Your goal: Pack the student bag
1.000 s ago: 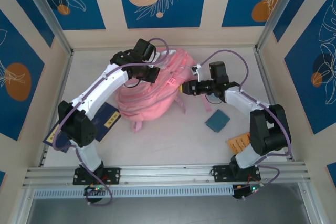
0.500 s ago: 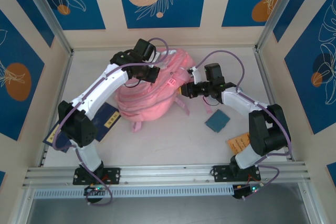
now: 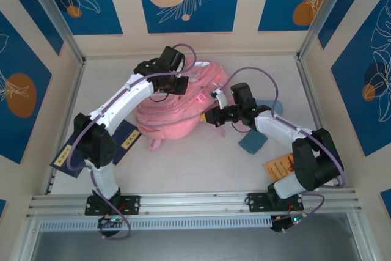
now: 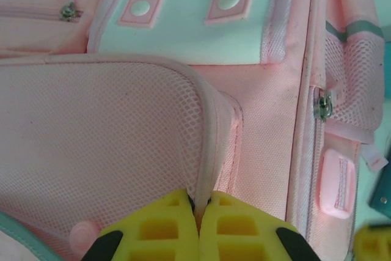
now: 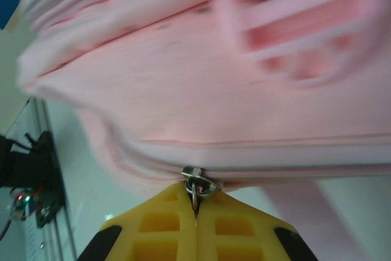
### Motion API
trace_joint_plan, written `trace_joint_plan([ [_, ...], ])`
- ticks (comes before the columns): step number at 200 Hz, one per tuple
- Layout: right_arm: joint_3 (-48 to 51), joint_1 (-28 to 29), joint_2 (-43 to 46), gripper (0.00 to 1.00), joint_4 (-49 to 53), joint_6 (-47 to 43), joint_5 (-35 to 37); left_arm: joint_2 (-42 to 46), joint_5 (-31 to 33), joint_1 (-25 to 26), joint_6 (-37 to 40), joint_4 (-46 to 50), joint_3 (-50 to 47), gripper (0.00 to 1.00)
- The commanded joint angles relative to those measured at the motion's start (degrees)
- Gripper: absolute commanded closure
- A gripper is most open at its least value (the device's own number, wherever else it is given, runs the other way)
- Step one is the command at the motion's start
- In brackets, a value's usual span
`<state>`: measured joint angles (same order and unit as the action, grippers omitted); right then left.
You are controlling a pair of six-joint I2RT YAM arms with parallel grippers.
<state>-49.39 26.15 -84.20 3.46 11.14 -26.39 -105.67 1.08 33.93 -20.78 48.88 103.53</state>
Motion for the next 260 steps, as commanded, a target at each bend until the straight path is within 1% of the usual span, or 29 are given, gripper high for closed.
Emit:
trace_joint_plan([
  [1,2.11,3.66,2.84,0.96,-2.7,1.69,-5.07,-1.17,-1.03,0.45,-5.2,-10.06,0.5,1.0],
  [15,2.69,5.56,3.05,0.96,-3.56,2.18,-4.16,-1.97,-2.06,0.47,-5.59,-10.56,0.6,1.0],
  [26,2.87,6.73,3.08,0.95,-3.47,2.22,-0.74,-2.25,-2.31,0.58,-5.56,-10.43,0.71,1.0],
  [36,3.21,6.81,3.3,0.92,-3.17,2.62,3.22,-2.13,-2.03,0.58,-5.14,-10.08,0.71,1.0],
  [54,4.21,6.04,4.96,0.81,-2.54,5.29,14.38,-1.26,-1.61,0.43,-3.68,-9.06,0.71,1.0],
  [55,4.32,5.89,5.22,0.78,-2.44,5.47,15.26,-1.19,-1.61,0.48,-3.58,-8.98,0.71,1.0],
  [64,4.78,5.56,6.51,0.7,-1.9,6.42,18.43,-0.54,-1.53,0.43,-2.98,-8.42,0.8,1.0],
  [69,4.89,5.49,7.42,0.63,-1.37,6.83,20.35,-0.21,-1.57,0.49,-2.54,-8.14,0.8,1.0],
  [83,5.46,5.57,9.94,0.49,-0.43,7.27,23.17,0.59,-1.92,0.41,-1.59,-7.35,1.01,1.0],
  [100,6.31,6.19,12.87,0.43,0.13,7.5,25.99,0.89,-2.53,0.39,-1.05,-6.08,2.28,1.0],
  [122,6.11,6.87,14.2,0.42,1.9,6.78,27.77,0.69,-3.0,0.43,-1.11,-5.13,4.31,1.0],
  [151,4.96,9.44,12.15,0.43,3.91,4.74,31.61,-0.39,-3.16,0.39,-1.2,-3.92,7.3,1.0],
  [187,3.25,13.16,8.23,0.46,4.12,3.32,37.24,-0.94,-3.46,0.38,-1.55,-3.53,8.65,1.0],
  [232,0.45,13.62,5.24,0.51,3.32,3.93,44.6,-0.97,-3.65,0.43,-1.57,-3.19,8.75,1.0],
  [249,-0.37,13.58,5.48,0.51,3.78,4.43,46.81,-1.11,-3.67,0.43,-1.46,-3.09,8.74,1.0],
  [260,-0.68,13.57,5.55,0.46,4.33,4.83,47.68,-1.2,-3.78,0.43,-1.35,-3.01,8.74,1.0],
])
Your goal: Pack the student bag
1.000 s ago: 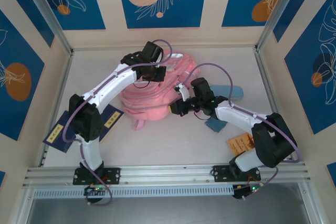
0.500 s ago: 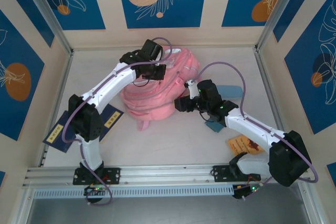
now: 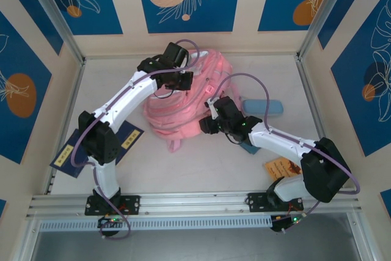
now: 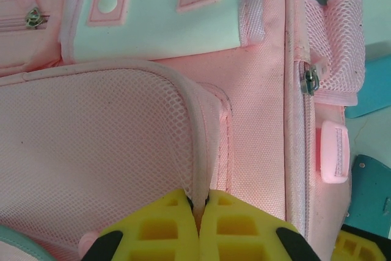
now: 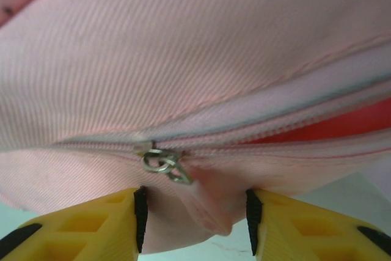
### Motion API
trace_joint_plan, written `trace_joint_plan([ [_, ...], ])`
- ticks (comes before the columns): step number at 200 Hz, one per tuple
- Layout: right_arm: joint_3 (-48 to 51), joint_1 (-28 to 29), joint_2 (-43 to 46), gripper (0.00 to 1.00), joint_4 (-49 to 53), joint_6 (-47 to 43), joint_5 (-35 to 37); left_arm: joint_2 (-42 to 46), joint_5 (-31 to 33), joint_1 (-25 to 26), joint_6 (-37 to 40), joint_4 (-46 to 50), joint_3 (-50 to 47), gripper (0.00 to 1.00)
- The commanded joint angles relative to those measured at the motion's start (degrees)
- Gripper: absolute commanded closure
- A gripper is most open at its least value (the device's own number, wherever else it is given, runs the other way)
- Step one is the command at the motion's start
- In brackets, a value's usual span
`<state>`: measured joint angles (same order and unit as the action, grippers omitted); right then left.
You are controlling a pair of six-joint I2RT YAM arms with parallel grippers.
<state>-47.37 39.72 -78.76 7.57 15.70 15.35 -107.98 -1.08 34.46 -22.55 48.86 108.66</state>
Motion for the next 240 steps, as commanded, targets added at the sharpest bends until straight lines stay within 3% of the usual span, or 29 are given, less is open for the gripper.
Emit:
trace_joint_plan([
  [1,-2.75,0.0,0.15,0.45,0.28,0.28,5.97,1.11,-1.63,-0.09,0.41,-2.98,3.59,1.0],
  [19,-3.66,0.0,-0.11,0.39,1.86,1.06,5.99,0.93,-1.56,-0.1,0.51,-2.9,3.73,1.0],
  [40,-3.86,0.0,-0.62,0.39,1.86,0.23,3.37,0.6,-1.45,-0.15,0.48,-2.93,4.01,1.0],
  [66,-4.93,0.01,-2.35,0.54,2.14,-2.18,-2.86,0.08,-1.9,-0.17,0.32,-2.9,4.86,1.0],
  [115,-5.39,0.09,-4.13,0.78,2.46,-2.52,-5.09,-0.54,-2.22,-0.21,0.1,-2.81,6.06,1.0],
  [137,-4.5,0.09,-3.25,0.93,2.02,-2.45,-4.26,-0.59,-2.08,-0.26,0.09,-2.73,6.3,1.0],
  [170,-3.65,-1.16,-1.45,1.0,1.86,-1.6,-4.68,-0.56,-2.14,-0.93,0.28,-1.38,5.95,1.0],
  [193,-3.39,-2.92,-0.66,1.0,1.67,-0.03,-6.01,0.5,-2.04,-1.64,2.59,-0.28,4.29,0.69],
  [206,-3.05,-4.06,-0.21,1.0,1.2,0.72,-7.06,2.26,-2.28,-2.03,5.02,-1.06,1.59,0.57],
  [224,-3.03,-5.97,0.09,1.0,0.95,1.28,-9.25,5.43,-4.27,-2.31,9.72,-2.72,-3.54,0.43],
  [240,-3.49,-7.85,-0.06,1.0,1.26,1.49,-11.26,8.06,-6.06,-2.34,14.87,-3.74,-7.84,0.38],
])
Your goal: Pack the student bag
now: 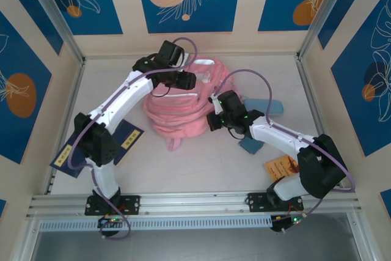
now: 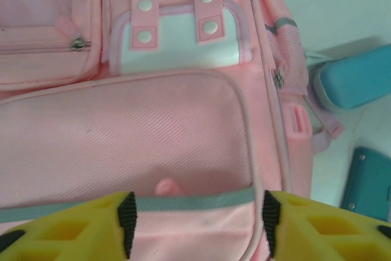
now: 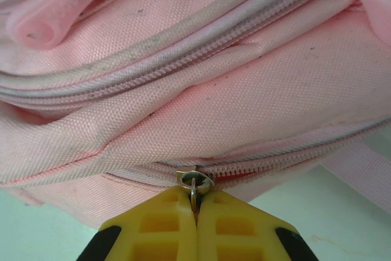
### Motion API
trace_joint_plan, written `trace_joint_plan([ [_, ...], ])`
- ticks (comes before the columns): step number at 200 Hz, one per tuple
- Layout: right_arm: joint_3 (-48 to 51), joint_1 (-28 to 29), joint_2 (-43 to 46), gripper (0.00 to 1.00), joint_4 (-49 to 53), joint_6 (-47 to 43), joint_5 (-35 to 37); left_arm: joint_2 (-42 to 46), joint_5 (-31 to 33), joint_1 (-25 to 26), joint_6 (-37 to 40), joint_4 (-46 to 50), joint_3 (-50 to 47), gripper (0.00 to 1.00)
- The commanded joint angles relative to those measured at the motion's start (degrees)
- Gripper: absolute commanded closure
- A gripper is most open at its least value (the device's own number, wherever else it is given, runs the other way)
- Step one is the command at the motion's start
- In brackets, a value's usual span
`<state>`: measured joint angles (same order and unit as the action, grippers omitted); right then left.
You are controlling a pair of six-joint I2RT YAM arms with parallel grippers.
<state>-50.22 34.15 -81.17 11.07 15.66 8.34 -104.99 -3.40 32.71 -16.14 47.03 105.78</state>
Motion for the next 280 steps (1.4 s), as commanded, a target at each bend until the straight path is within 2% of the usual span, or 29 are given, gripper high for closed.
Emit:
trace_joint_plan([
  [1,-0.66,-2.4,2.33,1.0,-2.22,1.55,-4.4,5.24,-3.91,-0.61,8.87,-2.01,-5.22,0.38],
  [35,-2.03,-5.5,1.0,1.0,-0.88,1.24,-7.82,8.57,-11.13,-0.44,19.56,-4.19,-12.69,0.36],
  [66,-3.29,-7.46,0.44,1.0,0.11,1.48,-10.07,7.96,-15.55,0.84,25.16,-5.56,-15.69,0.38],
  [104,-3.81,-8.79,0.44,1.0,0.18,2.27,-12.7,4.98,-18.48,2.92,26.77,-6.38,-15.83,0.45],
  [143,-3.75,-9.4,0.57,1.0,0.18,2.75,-13.89,1.49,-19.68,5.38,26.97,-6.62,-14.93,0.48],
  [174,-3.57,-9.8,0.66,1.0,0.02,3.03,-14.61,-1.19,-17.14,6.64,26.92,-6.77,-13.64,0.54],
  [187,-3.49,-9.86,0.8,1.0,0.06,3.06,-14.97,-2.11,-15.39,6.81,26.42,-6.93,-13.08,0.59],
  [215,-2.92,-9.94,1.01,1.0,0.01,2.77,-15.4,-3.26,-9.83,6.83,24.56,-8.27,-12.61,0.8],
  [241,-1.76,-9.98,1.46,1.0,-0.26,2.5,-16.48,-3.29,-9.67,6.79,23.4,-10.22,-12.95,1.0],
  [280,-0.25,-9.62,2.41,1.0,-1.01,2.39,-18.95,-2.58,-9.65,6.78,19.98,-14.18,-14.25,1.0],
])
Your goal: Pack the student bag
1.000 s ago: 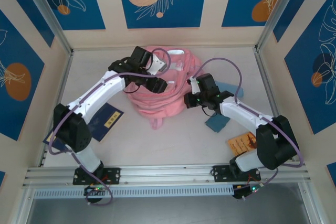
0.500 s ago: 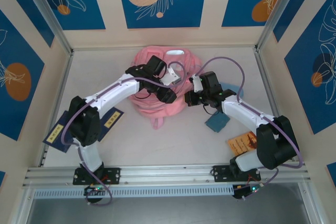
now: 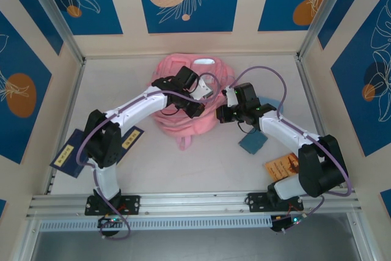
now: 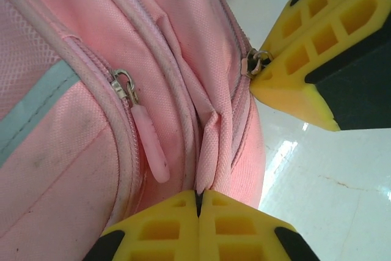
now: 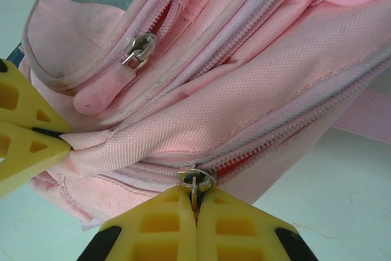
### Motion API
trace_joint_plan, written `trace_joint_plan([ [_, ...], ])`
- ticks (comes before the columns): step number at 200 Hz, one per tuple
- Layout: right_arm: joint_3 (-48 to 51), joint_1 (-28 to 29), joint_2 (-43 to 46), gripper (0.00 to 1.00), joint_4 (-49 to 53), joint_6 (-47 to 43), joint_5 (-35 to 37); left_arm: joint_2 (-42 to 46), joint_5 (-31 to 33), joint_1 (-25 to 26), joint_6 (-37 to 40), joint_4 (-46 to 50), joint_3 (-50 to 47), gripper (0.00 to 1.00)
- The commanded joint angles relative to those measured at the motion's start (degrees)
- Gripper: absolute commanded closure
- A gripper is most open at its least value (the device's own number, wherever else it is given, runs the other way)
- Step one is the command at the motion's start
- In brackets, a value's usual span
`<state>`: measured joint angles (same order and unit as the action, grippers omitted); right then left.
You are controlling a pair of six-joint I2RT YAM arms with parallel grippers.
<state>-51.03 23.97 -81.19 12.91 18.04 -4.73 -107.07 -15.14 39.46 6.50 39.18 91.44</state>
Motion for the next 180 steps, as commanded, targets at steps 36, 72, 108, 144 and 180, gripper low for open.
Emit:
trace_joint_plan([
  [36,2.18,2.45,3.12,1.0,-4.95,1.04,-10.4,1.19,1.79,0.04,-8.96,-12.38,-1.56,1.0],
  [72,5.84,5.18,3.65,1.0,-10.37,5.09,-14.77,1.07,4.02,-0.16,-12.94,-16.14,-1.76,1.0],
  [108,9.56,6.97,4.57,1.0,-16.24,9.24,-17.35,1.58,3.93,-0.56,-14.37,-17.54,-2.05,1.0],
  [144,11.7,2.07,10.67,0.69,-14.3,17.09,-10.57,4.64,2.36,-1.28,-13.23,-19.14,-6.07,1.0],
  [180,10.93,-1.87,16.58,0.39,-11.06,26.19,-6.37,7.91,1.05,-1.71,-12.56,-21.35,-10.24,1.0],
])
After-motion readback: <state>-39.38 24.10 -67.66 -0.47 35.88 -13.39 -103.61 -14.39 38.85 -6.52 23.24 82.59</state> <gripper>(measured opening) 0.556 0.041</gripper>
